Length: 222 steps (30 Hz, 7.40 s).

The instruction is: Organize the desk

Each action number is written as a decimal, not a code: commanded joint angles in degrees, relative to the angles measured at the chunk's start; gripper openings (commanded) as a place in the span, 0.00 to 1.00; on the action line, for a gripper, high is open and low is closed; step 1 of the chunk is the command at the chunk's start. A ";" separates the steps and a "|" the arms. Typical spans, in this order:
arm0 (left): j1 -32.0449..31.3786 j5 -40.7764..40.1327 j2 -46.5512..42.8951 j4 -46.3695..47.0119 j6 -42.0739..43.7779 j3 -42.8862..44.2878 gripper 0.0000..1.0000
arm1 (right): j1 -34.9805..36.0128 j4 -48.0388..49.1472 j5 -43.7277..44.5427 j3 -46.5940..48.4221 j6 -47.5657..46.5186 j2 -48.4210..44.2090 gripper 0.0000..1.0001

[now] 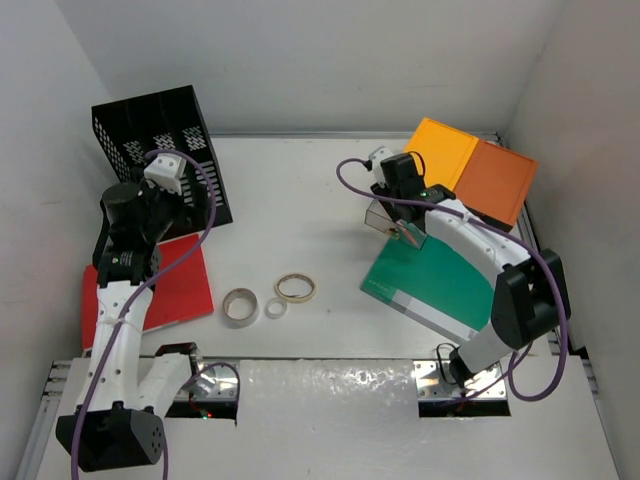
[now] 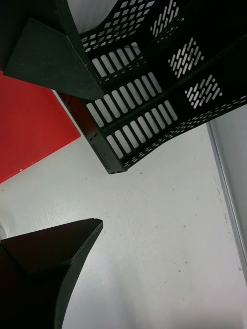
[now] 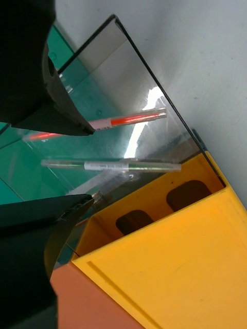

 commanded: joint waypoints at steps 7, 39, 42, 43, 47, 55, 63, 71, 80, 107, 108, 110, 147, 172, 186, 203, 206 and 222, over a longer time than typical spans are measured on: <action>0.40 0.24 -0.45 2.99 -1.08 -0.27 1.00 | 3.80 3.11 -13.62 -1.46 5.66 -12.21 0.16; 1.10 0.76 -0.36 2.73 -0.55 -0.35 0.99 | 0.30 -4.01 9.73 2.29 -9.99 9.02 0.00; 1.10 0.94 -0.28 2.55 -0.64 -0.35 1.00 | -0.84 0.02 14.22 3.00 -10.26 10.00 0.00; 1.10 1.03 -0.19 2.64 -0.64 -0.35 1.00 | -1.10 1.18 15.20 3.09 -10.26 10.61 0.00; 1.10 1.03 -0.19 2.46 -0.55 -0.35 1.00 | -2.07 6.53 20.38 3.36 -10.08 11.32 0.00; 1.19 1.03 0.16 2.46 -0.46 -0.35 1.00 | -3.04 13.67 22.76 0.45 -11.84 10.09 0.00; 1.37 1.55 0.87 2.55 -0.46 -0.27 1.00 | -2.69 11.29 14.70 -4.98 1.73 2.92 0.00; 1.46 2.61 1.48 2.38 -0.29 -0.27 1.00 | -2.78 36.31 11.59 -32.47 36.72 -15.13 0.80; 1.54 3.49 0.69 1.94 0.33 -0.35 1.00 | -4.27 35.99 23.20 -31.28 48.44 -10.04 0.63; 1.54 4.37 0.43 0.97 0.95 0.00 1.00 | -12.80 48.21 11.70 -27.41 38.26 4.55 0.61; 1.54 4.37 0.51 0.88 0.94 -0.09 1.00 | -12.88 48.04 11.69 -27.32 38.00 4.90 0.61; 1.54 4.37 0.51 0.88 1.03 -0.09 0.99 | -12.97 47.77 12.65 -27.49 38.17 4.99 0.61; 1.63 4.37 0.95 1.23 1.30 -0.27 1.00 | -6.04 36.26 14.24 -35.23 45.20 -2.65 0.00; 1.54 5.16 0.25 0.79 1.65 -0.09 1.00 | 5.83 30.28 13.89 -43.32 47.05 -12.76 0.03; 1.63 5.51 1.30 0.88 1.82 0.26 1.00 | 8.74 25.27 15.12 -44.90 42.66 -16.45 0.31; 1.63 5.51 1.13 0.53 2.17 0.09 1.00 | 19.27 33.33 1.35 -43.76 22.11 -34.21 0.86; 1.72 4.90 0.87 0.70 2.18 0.26 1.00 | 25.94 35.64 -10.95 -35.11 16.93 -23.55 0.83; 13.49 -25.82 -1.94 6.94 -12.05 -0.97 1.00 | 40.81 18.63 -27.09 24.33 17.97 33.98 0.71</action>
